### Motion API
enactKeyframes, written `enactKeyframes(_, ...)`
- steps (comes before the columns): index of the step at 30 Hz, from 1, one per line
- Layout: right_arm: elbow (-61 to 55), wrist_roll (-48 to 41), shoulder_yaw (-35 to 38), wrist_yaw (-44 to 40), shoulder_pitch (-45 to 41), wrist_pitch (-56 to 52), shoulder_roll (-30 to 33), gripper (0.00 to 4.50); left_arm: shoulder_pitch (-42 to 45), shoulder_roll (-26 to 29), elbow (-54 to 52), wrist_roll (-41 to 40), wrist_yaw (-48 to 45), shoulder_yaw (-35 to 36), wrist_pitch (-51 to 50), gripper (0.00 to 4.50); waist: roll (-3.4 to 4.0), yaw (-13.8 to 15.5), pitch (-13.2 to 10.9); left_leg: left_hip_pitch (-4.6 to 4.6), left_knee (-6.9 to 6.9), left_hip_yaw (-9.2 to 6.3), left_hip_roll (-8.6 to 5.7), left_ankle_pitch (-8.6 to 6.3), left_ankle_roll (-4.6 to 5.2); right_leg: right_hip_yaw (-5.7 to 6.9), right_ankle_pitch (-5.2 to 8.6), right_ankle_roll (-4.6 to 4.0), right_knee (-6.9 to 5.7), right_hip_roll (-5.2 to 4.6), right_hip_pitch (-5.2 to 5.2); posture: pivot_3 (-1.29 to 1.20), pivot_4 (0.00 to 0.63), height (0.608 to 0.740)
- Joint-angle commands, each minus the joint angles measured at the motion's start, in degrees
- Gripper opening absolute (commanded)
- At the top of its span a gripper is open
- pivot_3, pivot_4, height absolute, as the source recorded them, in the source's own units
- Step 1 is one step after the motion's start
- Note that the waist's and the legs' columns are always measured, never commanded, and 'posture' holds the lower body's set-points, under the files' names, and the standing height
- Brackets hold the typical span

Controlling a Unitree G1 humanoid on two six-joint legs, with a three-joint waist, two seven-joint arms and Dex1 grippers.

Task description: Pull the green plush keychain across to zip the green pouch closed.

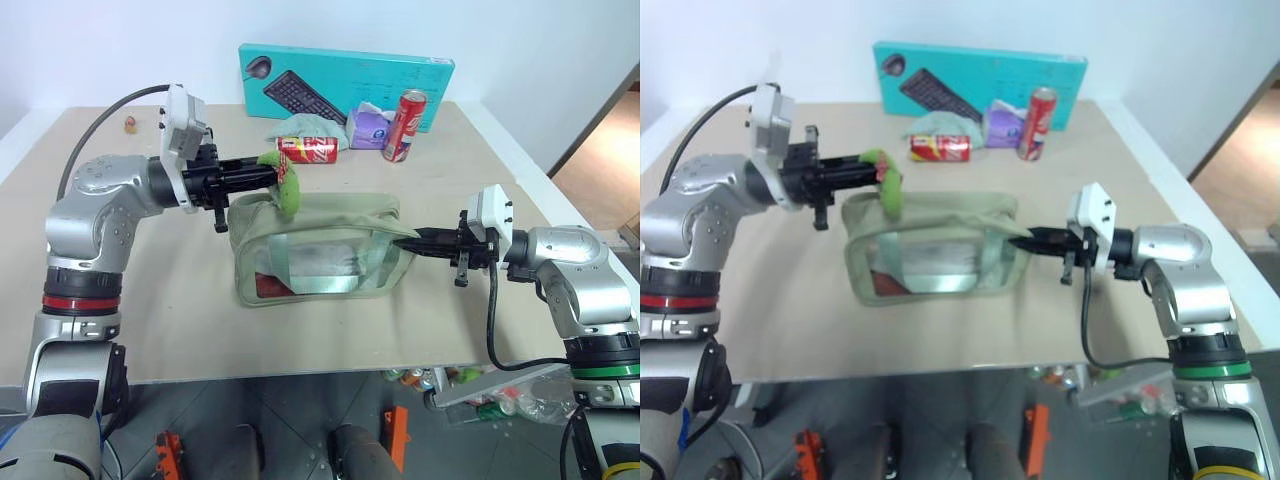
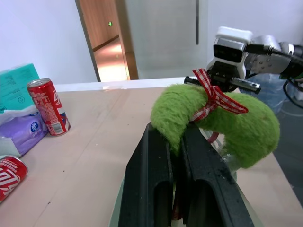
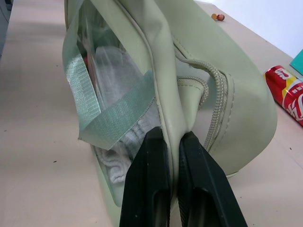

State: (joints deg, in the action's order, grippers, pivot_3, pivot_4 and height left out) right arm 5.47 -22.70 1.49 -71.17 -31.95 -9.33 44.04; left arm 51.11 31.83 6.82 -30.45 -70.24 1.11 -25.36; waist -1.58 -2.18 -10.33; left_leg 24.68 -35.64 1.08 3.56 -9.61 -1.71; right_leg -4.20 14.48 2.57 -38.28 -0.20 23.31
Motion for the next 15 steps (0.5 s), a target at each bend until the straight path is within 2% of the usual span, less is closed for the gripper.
enactKeyframes(1, 0.0, 0.6, 0.9, -0.2, -0.2, 0.7, 0.9, 0.00, 2.8, -1.2, -0.9, 1.6, 0.8, -1.4, 2.2, 0.02, 0.00, 0.2, 0.0, 0.01, -0.04, -0.01, -0.01, 0.00, 0.00, 0.00, -0.01, 0.02, 0.00, 0.00, -0.01, 0.00, 0.150, 0.740)
enactKeyframes(11, -0.5, 0.9, 1.1, 0.3, 0.2, 1.0, 0.8, 0.00, 3.7, 1.2, 0.7, 5.3, -2.3, -5.4, 0.0, 0.02, 0.00, 0.2, 0.0, 0.01, -0.04, 0.00, -0.01, 0.00, 0.00, -0.01, -0.01, 0.02, 0.00, 0.01, 0.00, 0.00, 0.150, 0.740)
enactKeyframes(15, -0.6, 0.9, 0.8, 0.5, 0.2, 0.9, 0.5, 0.00, 4.2, 2.2, 0.2, 5.0, -4.1, -6.0, -1.2, 1.40, 0.00, 0.3, 0.0, 0.01, -0.04, -0.01, -0.01, 0.00, 0.00, -0.01, -0.01, 0.03, 0.00, 0.00, 0.00, 0.00, 0.150, 0.740)
